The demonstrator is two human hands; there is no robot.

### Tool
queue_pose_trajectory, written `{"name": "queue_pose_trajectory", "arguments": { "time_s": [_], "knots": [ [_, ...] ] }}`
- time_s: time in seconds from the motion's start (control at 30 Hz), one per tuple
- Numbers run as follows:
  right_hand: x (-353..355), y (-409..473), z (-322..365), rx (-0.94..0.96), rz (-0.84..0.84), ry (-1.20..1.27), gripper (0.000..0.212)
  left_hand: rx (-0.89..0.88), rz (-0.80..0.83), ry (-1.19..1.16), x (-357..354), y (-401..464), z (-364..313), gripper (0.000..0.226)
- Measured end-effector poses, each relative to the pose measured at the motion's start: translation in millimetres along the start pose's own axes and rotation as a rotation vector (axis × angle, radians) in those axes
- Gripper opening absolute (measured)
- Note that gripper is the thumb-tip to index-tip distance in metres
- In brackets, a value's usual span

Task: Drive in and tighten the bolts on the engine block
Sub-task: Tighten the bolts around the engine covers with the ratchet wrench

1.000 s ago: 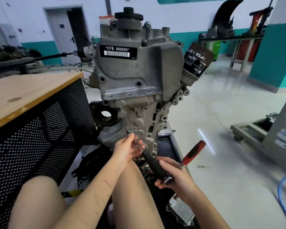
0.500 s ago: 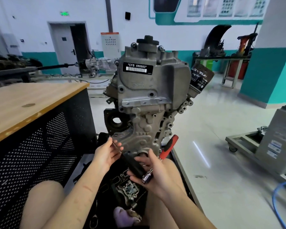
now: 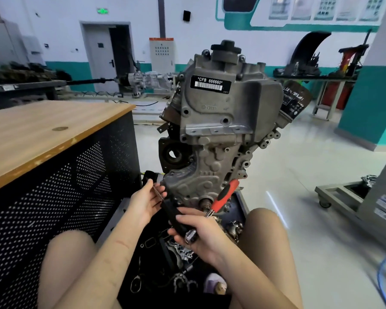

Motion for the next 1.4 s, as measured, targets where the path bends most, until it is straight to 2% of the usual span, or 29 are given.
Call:
{"name": "queue_pose_trajectory", "arguments": {
  "time_s": [0.13, 0.37, 0.63, 0.83, 1.03, 1.2, 1.3, 1.4],
  "knots": [
    [11, 13, -18, -0.029, -0.030, -0.008, 0.032, 0.075, -0.016, 0.020, 10, 3, 24, 0.030],
    [29, 29, -35, -0.065, -0.095, -0.033, 0.027, 0.162, -0.014, 0.042, 20, 7, 61, 0.031],
    [46, 45, -55, -0.038, -0.186, -0.064, 0.034, 0.243, 0.008, 0.062, 25, 10, 96, 0.021],
    [50, 55, -67, 0.018, -0.266, -0.111, 0.031, 0.301, 0.040, 0.069, 34, 21, 115, 0.019],
    [49, 68, -81, 0.074, -0.388, -0.208, 0.038, 0.328, 0.125, 0.115, 39, 27, 122, 0.018],
    [51, 87, -100, 0.077, -0.499, -0.476, 0.043, 0.326, 0.181, 0.186, 52, 40, 125, 0.008],
    [52, 97, -110, 0.031, -0.515, -0.477, 0.045, 0.331, 0.228, 0.207, 43, 51, 127, 0.004],
    [55, 105, -108, 0.028, -0.558, -0.502, 0.043, 0.331, 0.299, 0.236, 31, 60, 133, 0.010]
  ]
}}
Point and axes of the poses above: each hand's wrist, its own y-axis towards the middle knuckle, its own x-axis out of the back of the hand, z = x × y, the point moved 4 cm from there along y, towards the middle knuckle, and after that the axes turned 15 degrees about -x, right-handed, at the moved point
